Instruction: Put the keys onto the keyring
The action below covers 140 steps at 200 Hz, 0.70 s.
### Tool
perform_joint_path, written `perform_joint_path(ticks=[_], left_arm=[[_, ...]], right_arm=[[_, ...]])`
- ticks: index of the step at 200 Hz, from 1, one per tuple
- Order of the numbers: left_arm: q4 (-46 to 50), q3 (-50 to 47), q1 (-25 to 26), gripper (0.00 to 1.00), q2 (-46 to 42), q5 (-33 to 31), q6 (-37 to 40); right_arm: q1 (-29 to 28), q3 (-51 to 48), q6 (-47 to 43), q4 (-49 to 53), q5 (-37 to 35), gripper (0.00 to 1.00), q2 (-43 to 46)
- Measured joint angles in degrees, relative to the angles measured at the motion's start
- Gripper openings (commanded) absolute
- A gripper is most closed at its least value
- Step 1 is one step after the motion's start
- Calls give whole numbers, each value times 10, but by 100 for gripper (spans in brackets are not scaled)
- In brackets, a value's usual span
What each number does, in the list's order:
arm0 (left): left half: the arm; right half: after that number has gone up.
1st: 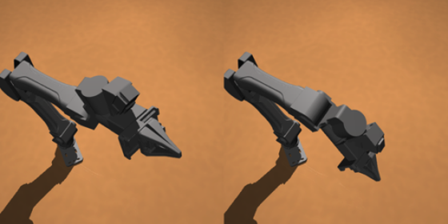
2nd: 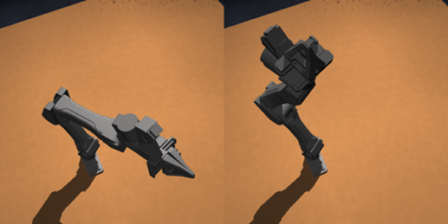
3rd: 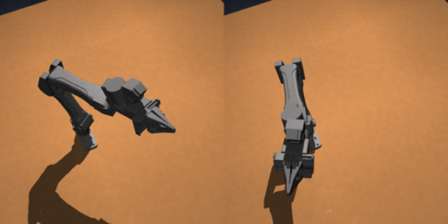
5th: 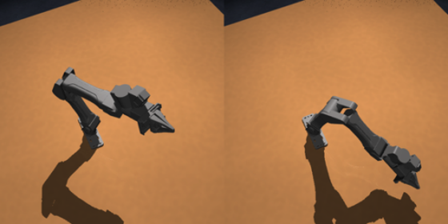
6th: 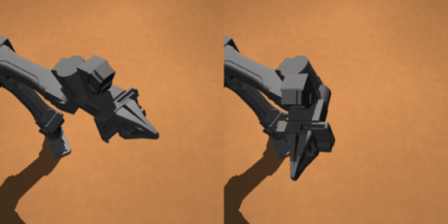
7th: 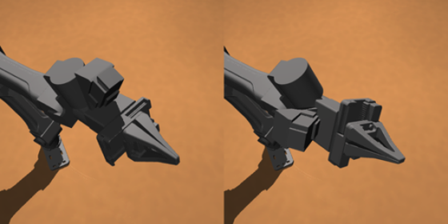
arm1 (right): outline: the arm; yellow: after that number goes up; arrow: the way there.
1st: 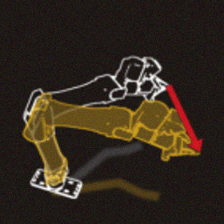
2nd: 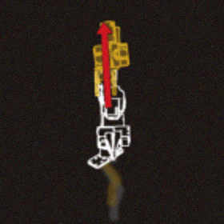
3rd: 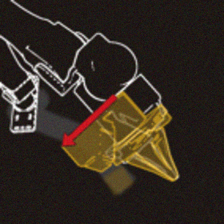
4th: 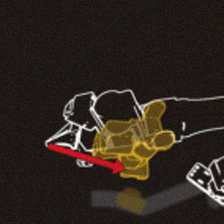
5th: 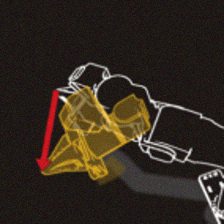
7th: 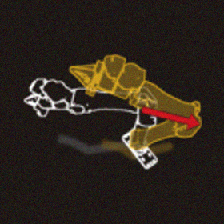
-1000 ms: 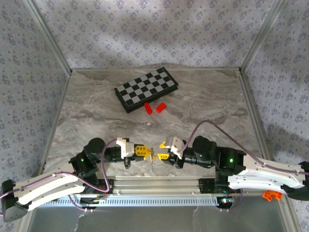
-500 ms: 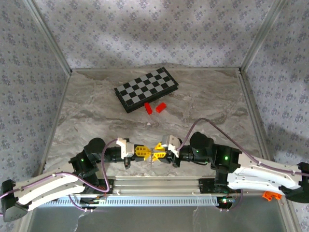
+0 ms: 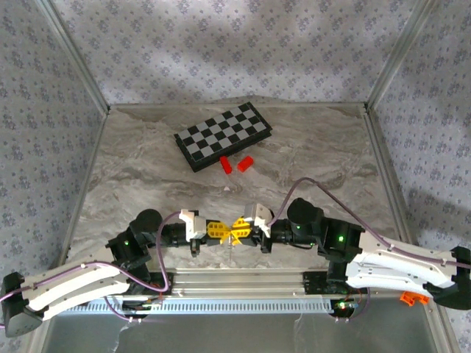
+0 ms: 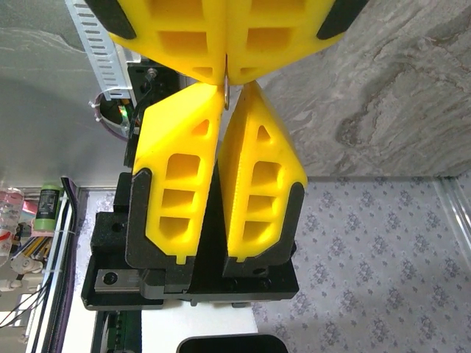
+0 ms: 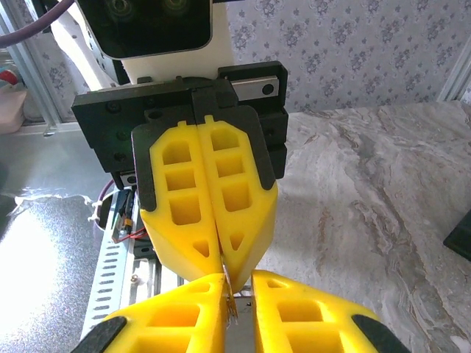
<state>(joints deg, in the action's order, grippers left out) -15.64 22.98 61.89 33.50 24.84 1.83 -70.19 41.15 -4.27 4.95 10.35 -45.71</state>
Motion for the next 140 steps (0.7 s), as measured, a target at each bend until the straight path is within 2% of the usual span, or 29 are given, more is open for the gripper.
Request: perform_joint_path(ticks=[37, 58, 74, 140], left_arm=[[0, 0, 0, 0, 0, 0, 0], [0, 0, 0, 0, 0, 0, 0], [0, 0, 0, 0, 0, 0, 0], [0, 0, 0, 0, 2, 0, 0]], right_arm=[[0, -1, 4, 2, 0, 20, 2], [0, -5, 9, 3, 0, 27, 8], [0, -10, 13, 4, -1, 27, 12], [0, -18, 18, 4, -5, 15, 14]])
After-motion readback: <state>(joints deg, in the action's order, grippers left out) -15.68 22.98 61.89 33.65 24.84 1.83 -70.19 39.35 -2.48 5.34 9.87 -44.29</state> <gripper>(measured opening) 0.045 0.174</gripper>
